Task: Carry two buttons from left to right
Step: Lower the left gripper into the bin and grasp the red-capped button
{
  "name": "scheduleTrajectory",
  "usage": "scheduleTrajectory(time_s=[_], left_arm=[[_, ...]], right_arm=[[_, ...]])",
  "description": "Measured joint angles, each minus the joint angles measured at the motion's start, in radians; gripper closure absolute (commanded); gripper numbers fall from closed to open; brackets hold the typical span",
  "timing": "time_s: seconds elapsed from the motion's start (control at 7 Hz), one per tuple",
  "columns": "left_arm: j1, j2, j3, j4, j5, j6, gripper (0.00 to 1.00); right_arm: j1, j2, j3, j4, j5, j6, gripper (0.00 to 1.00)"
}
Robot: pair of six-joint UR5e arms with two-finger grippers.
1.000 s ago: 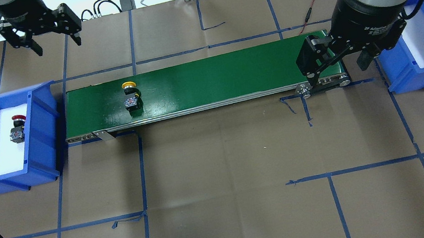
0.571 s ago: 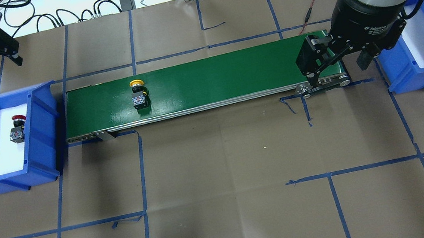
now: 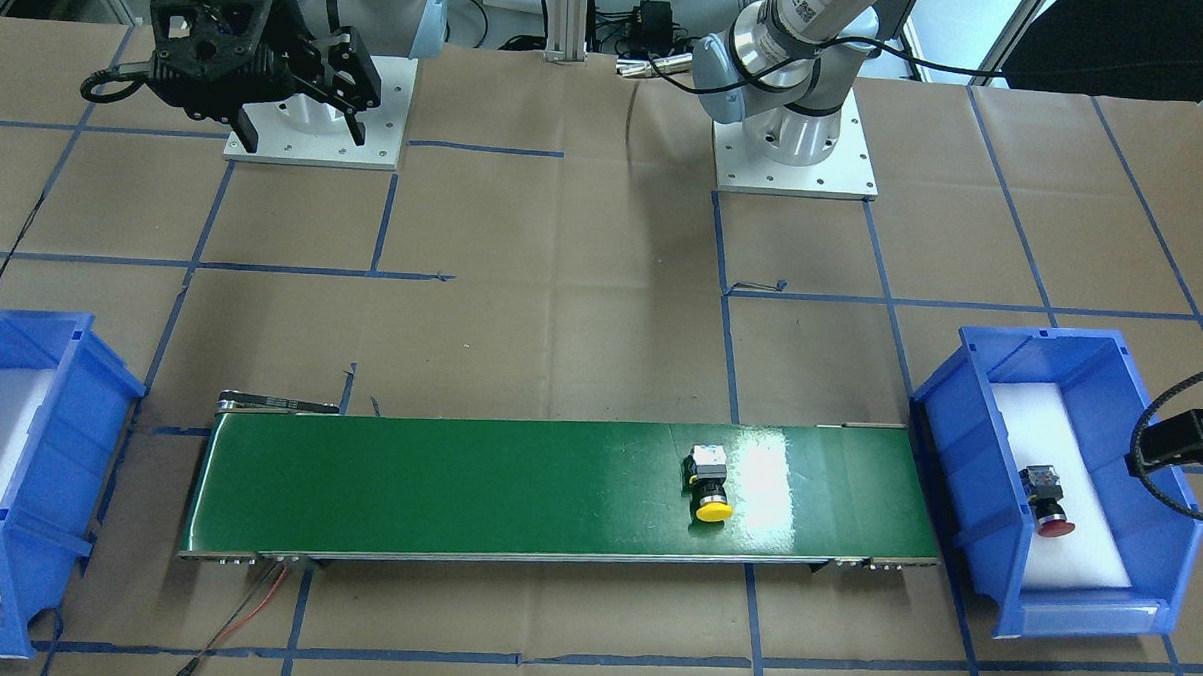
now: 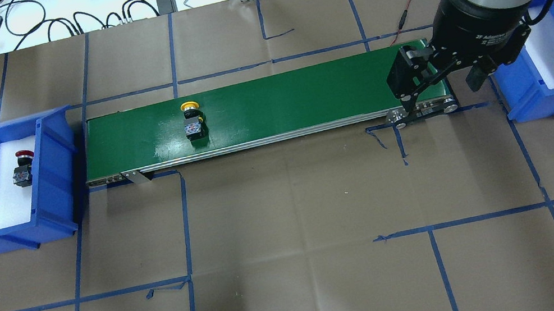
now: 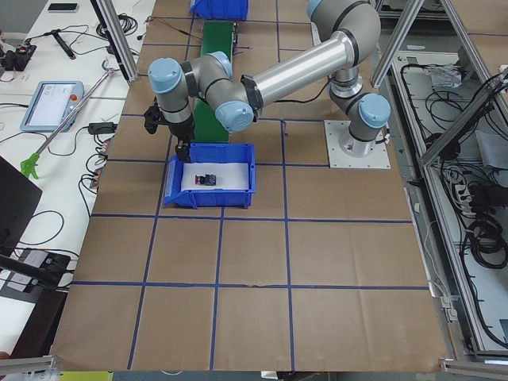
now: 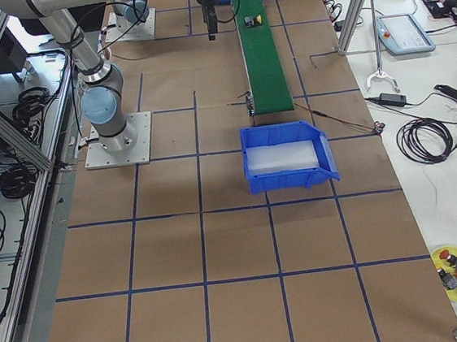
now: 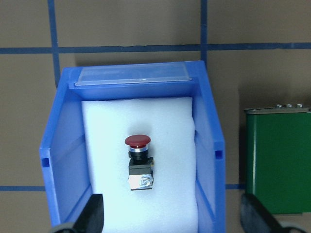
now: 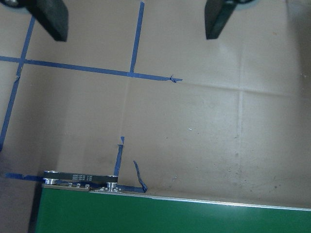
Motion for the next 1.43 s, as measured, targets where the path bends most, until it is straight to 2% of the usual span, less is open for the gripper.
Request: scheduleTrajectory(time_s=[0.29,0.71,1.43], left_arm=[[0.000,-0.029,-0.026,0.057,-0.006,0.003,0.02],[-0.006,-0.047,-0.165,0.267,-0.008,-0.001,0.01],[0.004,-0.072,-0.345,0.499,-0.010,0.002,0.01]], right_arm=[[0.000,-0.001,-0.001,0.000,0.000,0.000,0.00],[0.000,0.000,-0.001,0.000,0.000,0.000,0.00],[0.000,-0.001,-0.001,0.000,0.000,0.000,0.00]])
